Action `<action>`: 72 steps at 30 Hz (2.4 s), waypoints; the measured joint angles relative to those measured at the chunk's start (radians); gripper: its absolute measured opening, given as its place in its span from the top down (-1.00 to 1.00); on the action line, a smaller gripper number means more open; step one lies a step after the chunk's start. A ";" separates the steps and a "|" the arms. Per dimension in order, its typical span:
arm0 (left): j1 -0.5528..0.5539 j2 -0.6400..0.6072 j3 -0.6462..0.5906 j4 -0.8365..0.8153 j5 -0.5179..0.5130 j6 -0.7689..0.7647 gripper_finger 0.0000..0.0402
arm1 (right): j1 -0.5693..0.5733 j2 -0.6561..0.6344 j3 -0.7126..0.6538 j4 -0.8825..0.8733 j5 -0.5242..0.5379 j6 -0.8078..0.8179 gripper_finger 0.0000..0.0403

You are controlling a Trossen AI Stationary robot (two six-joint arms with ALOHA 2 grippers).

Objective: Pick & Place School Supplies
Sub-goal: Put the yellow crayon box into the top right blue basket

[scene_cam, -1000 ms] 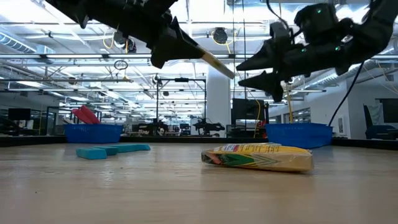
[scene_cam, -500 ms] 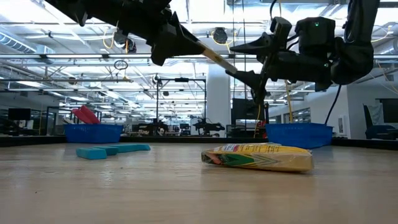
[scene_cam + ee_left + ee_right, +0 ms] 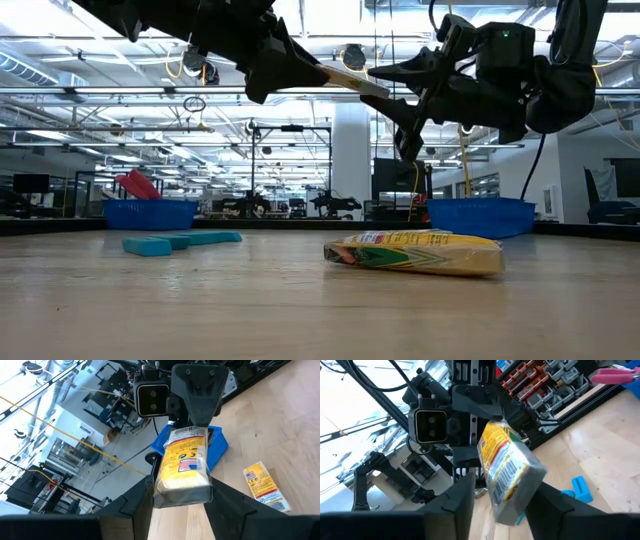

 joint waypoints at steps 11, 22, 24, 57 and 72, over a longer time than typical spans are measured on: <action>0.000 0.000 0.000 -0.003 0.000 -0.068 0.23 | 0.000 0.000 0.000 0.013 0.000 0.004 0.73; 0.001 0.000 0.000 -0.011 0.005 -0.390 -0.08 | -0.016 0.000 0.000 0.019 0.001 -0.014 0.80; 0.000 0.000 0.000 -0.016 0.016 -0.427 -0.13 | -0.020 0.000 0.000 0.019 0.000 -0.020 0.80; 0.074 0.000 0.000 -0.300 0.144 -0.865 -0.19 | -0.241 -0.559 0.107 -1.142 0.225 -0.386 0.86; 0.129 0.001 0.000 -0.318 0.187 -0.895 -0.19 | -0.339 -0.746 0.266 -2.056 1.072 -0.512 0.86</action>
